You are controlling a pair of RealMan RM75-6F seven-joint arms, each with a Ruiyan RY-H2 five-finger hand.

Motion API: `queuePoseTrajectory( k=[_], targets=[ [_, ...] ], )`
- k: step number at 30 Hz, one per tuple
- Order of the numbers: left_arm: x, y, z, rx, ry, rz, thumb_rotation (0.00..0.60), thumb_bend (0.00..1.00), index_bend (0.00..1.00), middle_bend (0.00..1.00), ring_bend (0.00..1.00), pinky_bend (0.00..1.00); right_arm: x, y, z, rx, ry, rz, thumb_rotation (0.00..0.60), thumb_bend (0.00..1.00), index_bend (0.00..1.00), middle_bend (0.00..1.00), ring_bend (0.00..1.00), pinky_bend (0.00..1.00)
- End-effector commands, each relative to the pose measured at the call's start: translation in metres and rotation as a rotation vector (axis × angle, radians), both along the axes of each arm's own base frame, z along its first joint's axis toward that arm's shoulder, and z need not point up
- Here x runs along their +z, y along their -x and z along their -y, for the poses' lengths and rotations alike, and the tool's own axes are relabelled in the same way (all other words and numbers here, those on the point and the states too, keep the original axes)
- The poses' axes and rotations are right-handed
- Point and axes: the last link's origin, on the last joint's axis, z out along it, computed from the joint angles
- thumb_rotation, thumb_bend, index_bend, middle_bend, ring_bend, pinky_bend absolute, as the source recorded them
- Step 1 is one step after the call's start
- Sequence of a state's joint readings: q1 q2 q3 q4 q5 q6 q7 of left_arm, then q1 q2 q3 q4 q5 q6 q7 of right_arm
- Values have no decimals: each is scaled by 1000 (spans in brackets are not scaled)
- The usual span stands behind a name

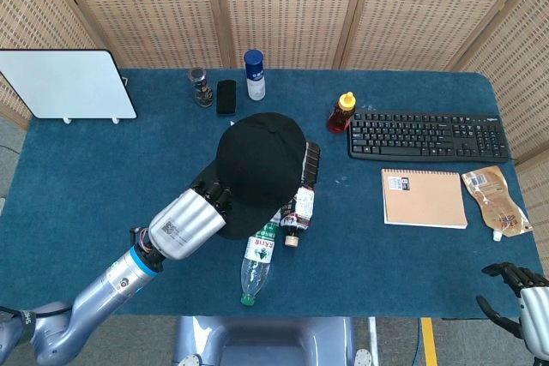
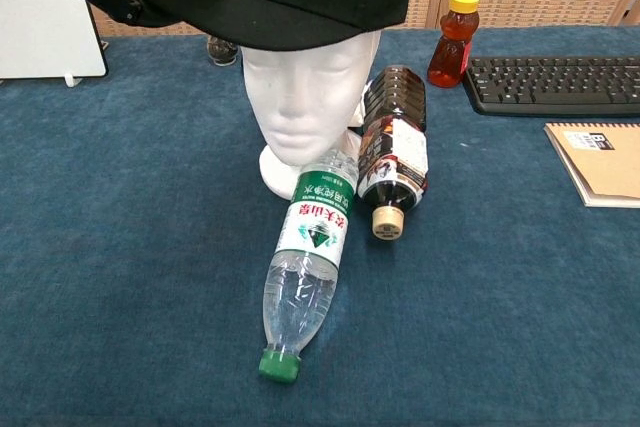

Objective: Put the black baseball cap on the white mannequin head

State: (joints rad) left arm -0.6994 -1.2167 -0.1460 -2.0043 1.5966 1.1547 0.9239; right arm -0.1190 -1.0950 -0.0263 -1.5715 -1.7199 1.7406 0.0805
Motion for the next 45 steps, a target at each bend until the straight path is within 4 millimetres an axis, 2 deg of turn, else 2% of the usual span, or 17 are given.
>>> queuePoseTrajectory(
  k=[1,9,16,23,27,37,44,45],
  targets=[
    [0,2,2,26,-1,-15,600,282,520,427,355,703,0,0,0,1,3,1,600,231,403,468,515,569],
    [1,6,3,58,-16,-29,600,243,467,388,323,686,2,0,0,4,8,5,600,231,403,469,517,569],
    [4,11,10,85,-24,-47,600,195,307,296,257,654,3,0,1,6,8,5,600,231,403,468,516,569],
    [7,22,17,157,4,-44,600,184,257,249,217,620,1,-2,4,11,-1,5,600,231,403,469,516,569],
    [16,26,22,224,33,1,600,177,250,243,212,614,0,-3,6,17,-6,4,600,231,404,469,516,570],
    [51,66,35,408,15,128,600,176,250,244,212,614,-1,-3,14,18,-13,2,600,231,403,469,515,570],
    [77,106,46,557,-49,205,600,178,251,244,212,614,0,-2,22,16,-3,-5,600,231,403,469,514,570],
    [84,117,50,597,-80,216,600,178,253,244,213,614,0,-1,23,13,0,-8,600,230,403,469,515,570]
  ],
)
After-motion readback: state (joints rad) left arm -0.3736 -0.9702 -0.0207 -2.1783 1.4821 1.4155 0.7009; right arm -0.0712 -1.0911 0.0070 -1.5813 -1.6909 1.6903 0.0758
